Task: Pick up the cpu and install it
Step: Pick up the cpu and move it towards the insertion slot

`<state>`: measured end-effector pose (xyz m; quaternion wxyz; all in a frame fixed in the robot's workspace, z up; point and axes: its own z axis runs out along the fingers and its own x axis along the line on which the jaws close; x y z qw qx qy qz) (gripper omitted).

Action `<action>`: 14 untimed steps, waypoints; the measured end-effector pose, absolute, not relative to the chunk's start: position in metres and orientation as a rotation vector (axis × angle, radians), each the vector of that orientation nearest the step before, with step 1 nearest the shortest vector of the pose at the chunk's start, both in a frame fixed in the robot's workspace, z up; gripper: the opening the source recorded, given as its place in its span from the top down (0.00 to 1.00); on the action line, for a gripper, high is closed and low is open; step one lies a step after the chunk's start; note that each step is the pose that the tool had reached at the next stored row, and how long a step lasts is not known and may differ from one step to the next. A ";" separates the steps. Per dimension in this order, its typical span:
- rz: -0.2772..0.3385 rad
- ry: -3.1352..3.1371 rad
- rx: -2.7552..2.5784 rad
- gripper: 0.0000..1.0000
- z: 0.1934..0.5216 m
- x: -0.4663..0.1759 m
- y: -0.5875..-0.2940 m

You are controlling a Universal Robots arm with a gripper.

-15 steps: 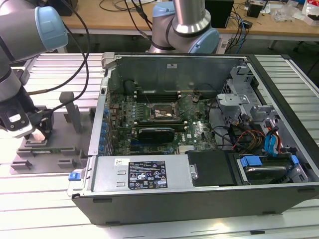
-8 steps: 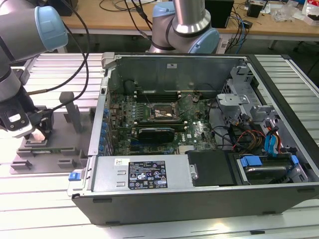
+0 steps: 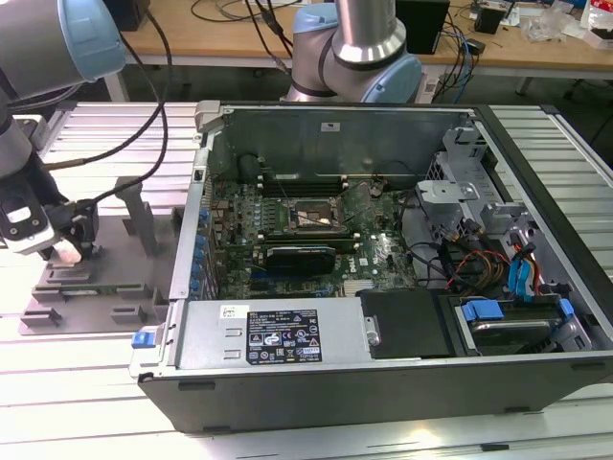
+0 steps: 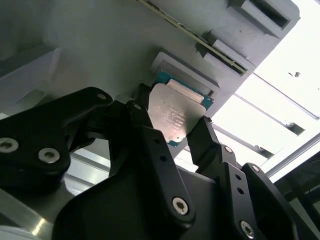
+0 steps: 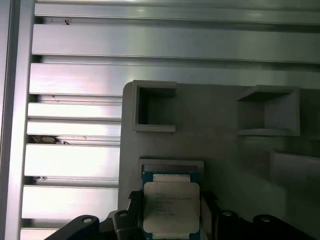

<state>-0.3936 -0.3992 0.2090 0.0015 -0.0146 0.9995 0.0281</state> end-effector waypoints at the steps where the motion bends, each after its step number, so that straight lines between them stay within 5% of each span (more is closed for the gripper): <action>1: 0.088 3.137 -0.046 0.45 0.212 -0.394 -0.399; 14: 0.088 3.137 -0.046 0.45 0.241 -0.394 -0.398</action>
